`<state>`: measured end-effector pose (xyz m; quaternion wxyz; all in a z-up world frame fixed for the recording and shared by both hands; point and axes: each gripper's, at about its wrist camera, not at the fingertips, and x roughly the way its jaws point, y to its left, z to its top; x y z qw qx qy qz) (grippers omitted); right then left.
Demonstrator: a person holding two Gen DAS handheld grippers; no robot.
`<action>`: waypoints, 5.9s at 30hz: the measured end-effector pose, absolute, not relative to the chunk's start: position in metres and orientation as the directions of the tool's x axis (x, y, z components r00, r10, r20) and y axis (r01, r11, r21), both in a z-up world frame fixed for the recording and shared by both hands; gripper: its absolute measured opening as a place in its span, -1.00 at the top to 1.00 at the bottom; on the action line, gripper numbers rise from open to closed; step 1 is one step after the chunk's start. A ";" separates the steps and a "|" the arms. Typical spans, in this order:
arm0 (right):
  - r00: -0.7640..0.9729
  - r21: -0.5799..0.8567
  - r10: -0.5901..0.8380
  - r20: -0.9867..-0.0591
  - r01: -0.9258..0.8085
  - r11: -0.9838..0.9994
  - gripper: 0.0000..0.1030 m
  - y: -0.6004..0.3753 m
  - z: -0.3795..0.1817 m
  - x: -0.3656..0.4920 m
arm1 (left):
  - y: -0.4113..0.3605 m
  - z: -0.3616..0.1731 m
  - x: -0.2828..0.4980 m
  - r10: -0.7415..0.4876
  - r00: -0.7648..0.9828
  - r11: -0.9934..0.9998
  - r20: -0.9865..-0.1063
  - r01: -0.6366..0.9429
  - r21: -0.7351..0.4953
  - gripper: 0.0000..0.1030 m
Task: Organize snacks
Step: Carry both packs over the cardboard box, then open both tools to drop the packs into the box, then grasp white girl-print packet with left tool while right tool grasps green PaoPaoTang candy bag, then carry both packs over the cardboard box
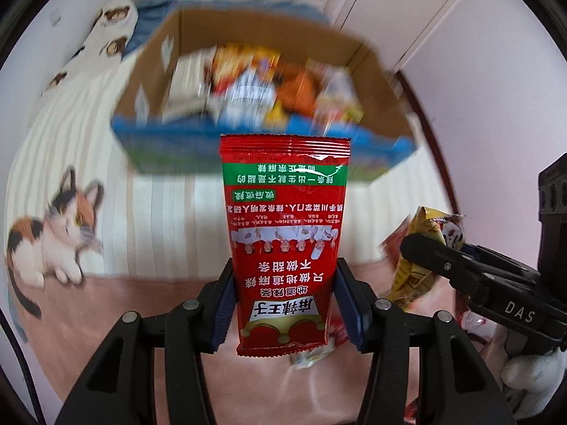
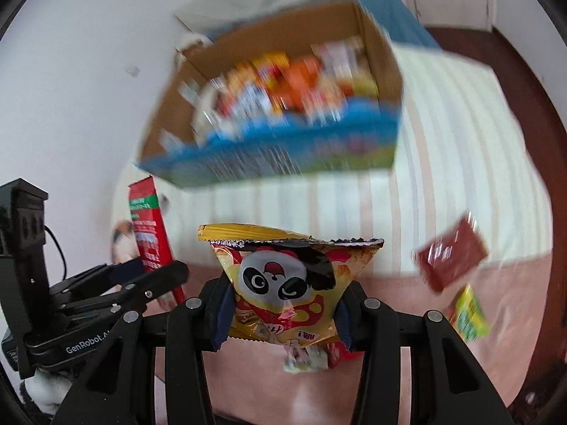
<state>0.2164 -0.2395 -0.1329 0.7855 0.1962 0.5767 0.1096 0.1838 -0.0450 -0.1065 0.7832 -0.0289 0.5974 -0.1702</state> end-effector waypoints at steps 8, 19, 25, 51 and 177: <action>0.422 0.374 0.342 -0.840 -0.007 0.927 0.05 -0.256 -0.063 0.288 | -0.044 -0.044 0.265 -0.238 0.353 0.953 -0.905 0.264 -0.148 0.04; 0.348 0.235 0.207 -0.914 0.040 0.971 0.05 -0.276 -0.097 0.378 | -0.022 -0.100 0.358 -0.083 0.264 0.983 -0.961 0.181 -0.035 0.01; 0.267 0.202 0.179 -0.947 0.062 0.977 0.04 -0.271 -0.144 0.397 | -0.026 -0.136 0.374 -0.059 0.187 0.984 -0.980 0.178 -0.025 0.00; 0.276 0.131 0.103 -0.955 0.084 0.988 -0.84 -0.260 -0.153 0.381 | -0.039 -0.120 0.347 -0.075 0.289 0.988 -0.954 0.154 -0.031 -0.87; -0.025 0.161 0.170 -0.985 0.211 0.964 -0.08 -0.324 -0.342 0.127 | -0.070 -0.311 0.092 -0.082 -0.195 0.992 -0.977 0.075 -0.098 -0.09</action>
